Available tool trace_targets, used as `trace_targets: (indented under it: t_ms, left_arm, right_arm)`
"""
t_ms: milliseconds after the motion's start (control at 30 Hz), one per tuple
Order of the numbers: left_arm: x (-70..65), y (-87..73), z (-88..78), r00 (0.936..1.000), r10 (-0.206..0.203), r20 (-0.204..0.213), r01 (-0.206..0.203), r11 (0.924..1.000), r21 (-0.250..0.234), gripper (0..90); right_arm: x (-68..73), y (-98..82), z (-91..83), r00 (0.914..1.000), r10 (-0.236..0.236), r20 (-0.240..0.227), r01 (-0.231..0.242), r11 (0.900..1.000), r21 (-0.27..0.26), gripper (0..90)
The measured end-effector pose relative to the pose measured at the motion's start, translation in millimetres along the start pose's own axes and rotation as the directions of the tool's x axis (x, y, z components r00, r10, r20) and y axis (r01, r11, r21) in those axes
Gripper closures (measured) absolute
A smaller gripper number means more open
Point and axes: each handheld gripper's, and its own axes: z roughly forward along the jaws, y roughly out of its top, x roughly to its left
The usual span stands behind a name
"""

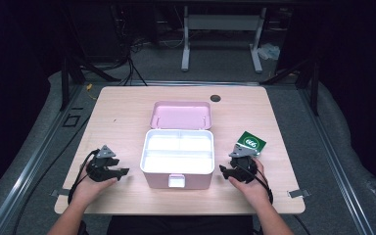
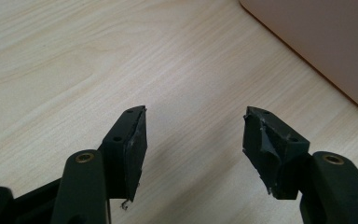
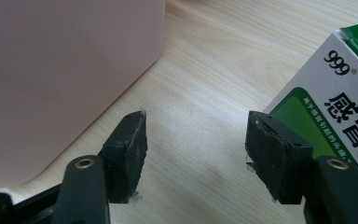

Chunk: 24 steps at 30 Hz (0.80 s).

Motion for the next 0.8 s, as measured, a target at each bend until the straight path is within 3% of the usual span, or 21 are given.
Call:
trace_targets:
  t_ms: [167, 467, 800]
  left_arm:
    - [-2.2, -0.1, 2.6, 0.9996, 0.019, 0.023, -0.019, 0.9998, 0.007, 39.9]
    - [-3.7, 0.4, 0.8, 0.9989, 0.002, 0.047, -0.003, 0.9999, 0.016, 41.5]
    - [-3.7, 1.1, -0.6, 0.9989, -0.010, 0.046, 0.009, 0.9996, 0.026, 43.3]
  right_arm:
    - [-0.7, -0.2, -0.8, 1.0000, -0.008, -0.002, 0.008, 1.000, -0.013, 39.6]
    - [-0.3, -1.1, -2.9, 1.0000, -0.006, -0.006, 0.006, 1.000, -0.003, 39.4]
    - [-1.9, -1.7, -1.4, 0.9999, 0.004, -0.015, -0.004, 1.000, 0.007, 38.1]
